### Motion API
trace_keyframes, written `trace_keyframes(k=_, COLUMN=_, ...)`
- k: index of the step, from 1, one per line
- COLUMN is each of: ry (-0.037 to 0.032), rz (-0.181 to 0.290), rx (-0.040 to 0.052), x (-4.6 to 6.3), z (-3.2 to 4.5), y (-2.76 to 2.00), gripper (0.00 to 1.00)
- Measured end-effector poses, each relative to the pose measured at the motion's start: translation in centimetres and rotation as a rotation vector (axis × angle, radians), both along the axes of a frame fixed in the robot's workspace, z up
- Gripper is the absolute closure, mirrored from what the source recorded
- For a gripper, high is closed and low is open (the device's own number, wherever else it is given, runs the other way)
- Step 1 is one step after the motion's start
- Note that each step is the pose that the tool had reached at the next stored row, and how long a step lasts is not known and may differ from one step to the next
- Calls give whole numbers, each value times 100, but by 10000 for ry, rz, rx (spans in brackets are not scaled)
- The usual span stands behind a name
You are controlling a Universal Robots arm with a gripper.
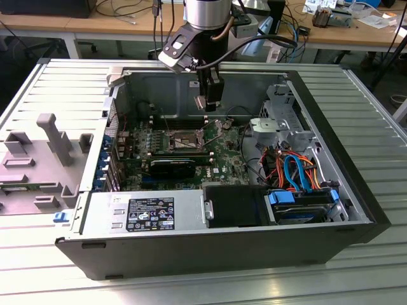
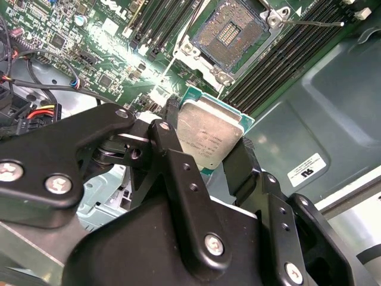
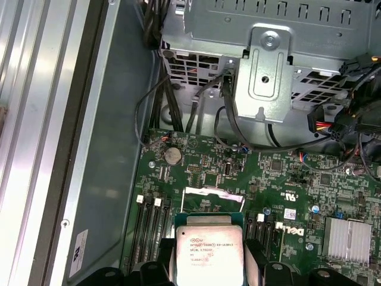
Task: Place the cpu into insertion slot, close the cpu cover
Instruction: 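Close the cpu cover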
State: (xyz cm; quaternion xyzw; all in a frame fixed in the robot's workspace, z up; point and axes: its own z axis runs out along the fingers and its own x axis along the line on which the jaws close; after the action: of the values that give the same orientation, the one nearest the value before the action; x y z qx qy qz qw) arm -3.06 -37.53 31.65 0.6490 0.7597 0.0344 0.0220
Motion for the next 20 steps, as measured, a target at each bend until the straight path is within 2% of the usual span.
trace_keyframes(k=20, ry=0, rz=-138, rx=0, x=0, z=-3, y=0, gripper=45)
